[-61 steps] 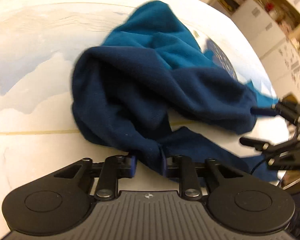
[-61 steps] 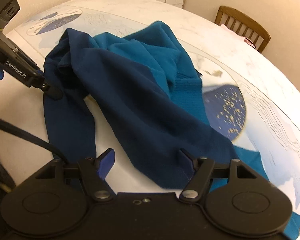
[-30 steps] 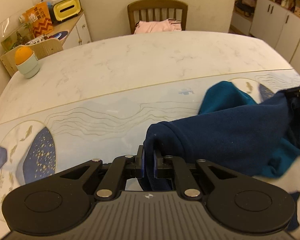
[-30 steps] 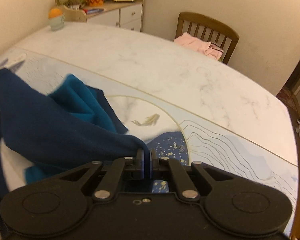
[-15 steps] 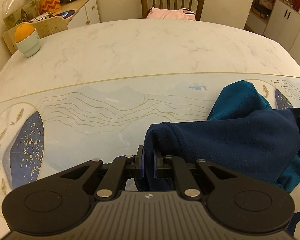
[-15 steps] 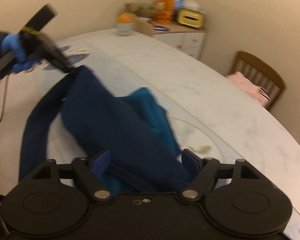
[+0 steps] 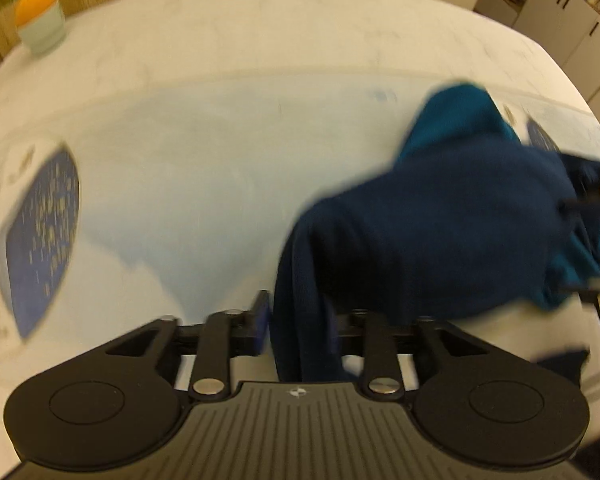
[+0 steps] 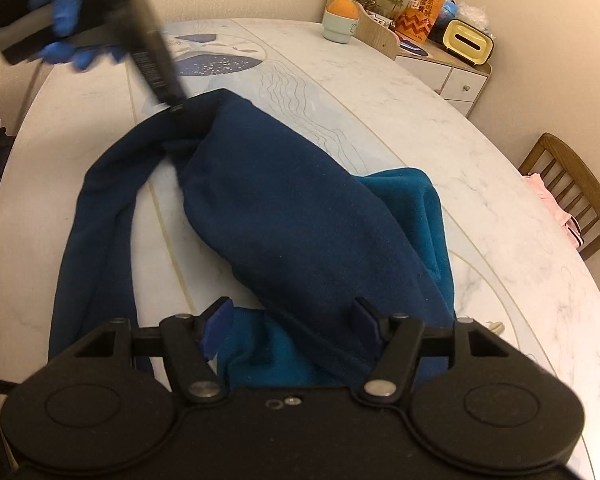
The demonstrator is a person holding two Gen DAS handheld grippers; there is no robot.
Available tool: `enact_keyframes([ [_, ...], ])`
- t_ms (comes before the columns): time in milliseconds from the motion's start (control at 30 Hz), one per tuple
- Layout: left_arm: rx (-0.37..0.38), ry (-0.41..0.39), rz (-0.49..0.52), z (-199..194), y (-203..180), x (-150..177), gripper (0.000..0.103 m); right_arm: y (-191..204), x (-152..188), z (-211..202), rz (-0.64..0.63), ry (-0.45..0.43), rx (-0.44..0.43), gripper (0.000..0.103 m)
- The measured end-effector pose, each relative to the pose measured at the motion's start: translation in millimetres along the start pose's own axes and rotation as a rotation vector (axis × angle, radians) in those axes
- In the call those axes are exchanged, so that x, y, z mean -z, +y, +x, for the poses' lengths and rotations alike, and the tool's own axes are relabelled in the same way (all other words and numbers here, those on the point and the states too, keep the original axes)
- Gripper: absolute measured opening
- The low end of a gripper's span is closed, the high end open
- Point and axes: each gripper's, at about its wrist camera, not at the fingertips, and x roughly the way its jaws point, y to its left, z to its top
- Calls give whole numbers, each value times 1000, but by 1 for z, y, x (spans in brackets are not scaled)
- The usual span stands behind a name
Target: Fold clothes
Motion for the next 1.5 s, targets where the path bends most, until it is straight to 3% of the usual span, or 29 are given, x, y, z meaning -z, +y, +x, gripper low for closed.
enact_keyframes([
  [33, 14, 16, 7, -1, -2, 11, 68, 1, 1, 0, 0, -1, 3, 103],
  [67, 20, 18, 14, -3, -5, 23, 74, 1, 2, -1, 0, -2, 6, 103],
  [233, 106, 57, -43, 0, -23, 67, 78, 6, 5, 1, -8, 4, 41, 103],
  [300, 101, 20, -69, 3, -34, 76, 80, 5, 6, 1, 4, 5, 57, 103],
  [433, 169, -5, -157, 7, -50, 82, 80, -4, 13, -9, 30, 7, 75, 103],
  [667, 110, -43, -170, 13, -82, 79, 79, -28, 36, -15, 14, 43, 111, 103],
  [767, 52, -48, -161, 16, -95, 74, 78, -39, 45, -12, 14, 48, 131, 103],
  [867, -23, -61, -147, 14, -105, 71, 61, -48, 48, -11, 47, 26, 91, 103],
  [933, -46, -64, -165, 13, -107, 70, 39, -48, 46, -11, 60, -4, 59, 103],
  [1100, -80, -81, -239, 8, -107, 73, 14, -47, 45, -8, 42, -40, 12, 103],
  [1367, -204, -225, -352, -30, -86, 77, 9, -76, 39, -37, 152, -151, -51, 103],
  [1500, -284, -303, -337, -54, -61, 64, 9, -88, 25, -52, 173, -214, -11, 103],
])
